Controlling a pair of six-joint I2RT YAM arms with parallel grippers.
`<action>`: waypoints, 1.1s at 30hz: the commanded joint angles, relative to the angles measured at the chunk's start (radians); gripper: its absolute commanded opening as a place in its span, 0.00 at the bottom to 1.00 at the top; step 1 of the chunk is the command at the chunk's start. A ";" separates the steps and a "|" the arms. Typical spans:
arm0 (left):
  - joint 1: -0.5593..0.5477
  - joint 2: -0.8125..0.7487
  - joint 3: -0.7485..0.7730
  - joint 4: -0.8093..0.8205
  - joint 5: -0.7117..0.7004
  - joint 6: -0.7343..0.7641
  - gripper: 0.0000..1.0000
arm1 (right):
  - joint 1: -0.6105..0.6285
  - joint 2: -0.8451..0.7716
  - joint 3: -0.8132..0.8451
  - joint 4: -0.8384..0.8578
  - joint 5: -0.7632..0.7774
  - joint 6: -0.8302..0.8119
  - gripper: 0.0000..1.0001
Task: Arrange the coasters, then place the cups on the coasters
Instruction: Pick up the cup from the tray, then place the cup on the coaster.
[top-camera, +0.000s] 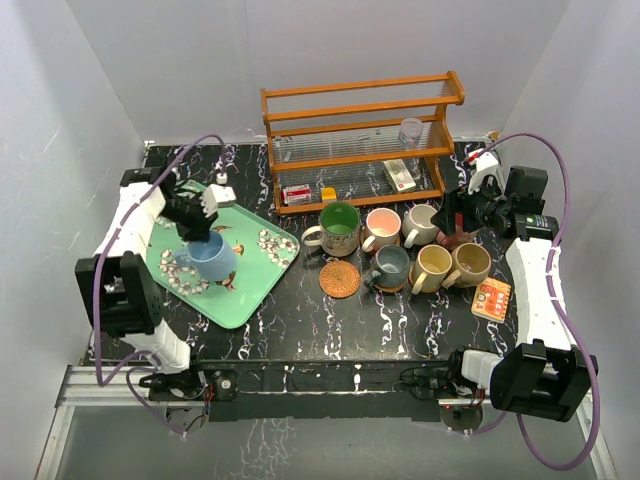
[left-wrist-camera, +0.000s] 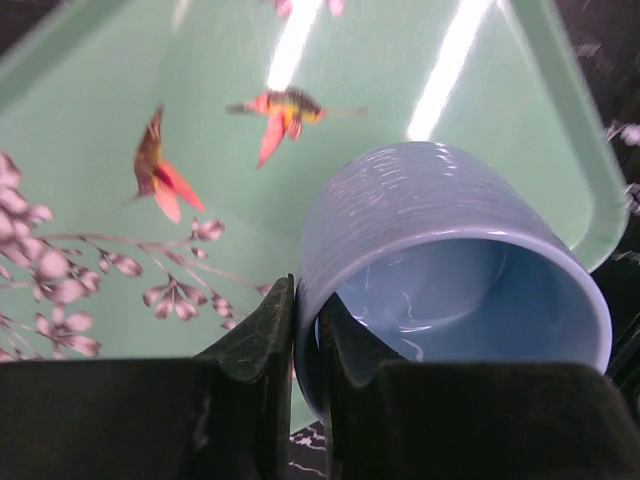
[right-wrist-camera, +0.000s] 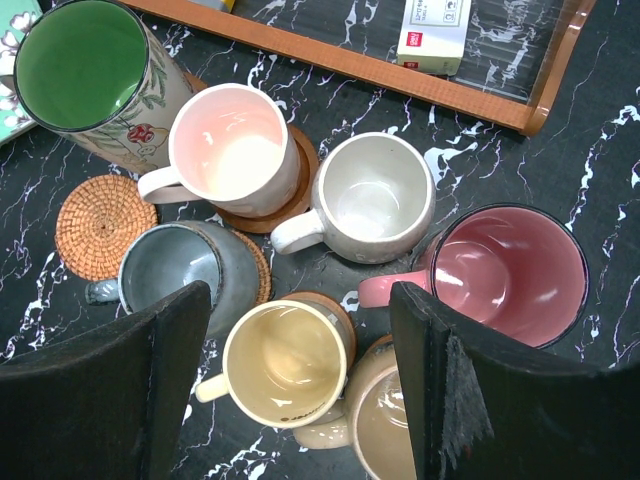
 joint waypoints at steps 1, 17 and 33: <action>-0.187 -0.180 0.035 0.050 0.019 -0.346 0.00 | 0.001 -0.030 0.009 0.044 0.001 -0.006 0.71; -0.686 -0.212 -0.067 0.501 -0.139 -1.058 0.00 | 0.000 -0.038 0.002 0.038 0.032 -0.001 0.71; -0.878 -0.067 -0.040 0.581 -0.458 -1.359 0.00 | -0.006 -0.027 0.016 0.000 0.084 0.006 0.71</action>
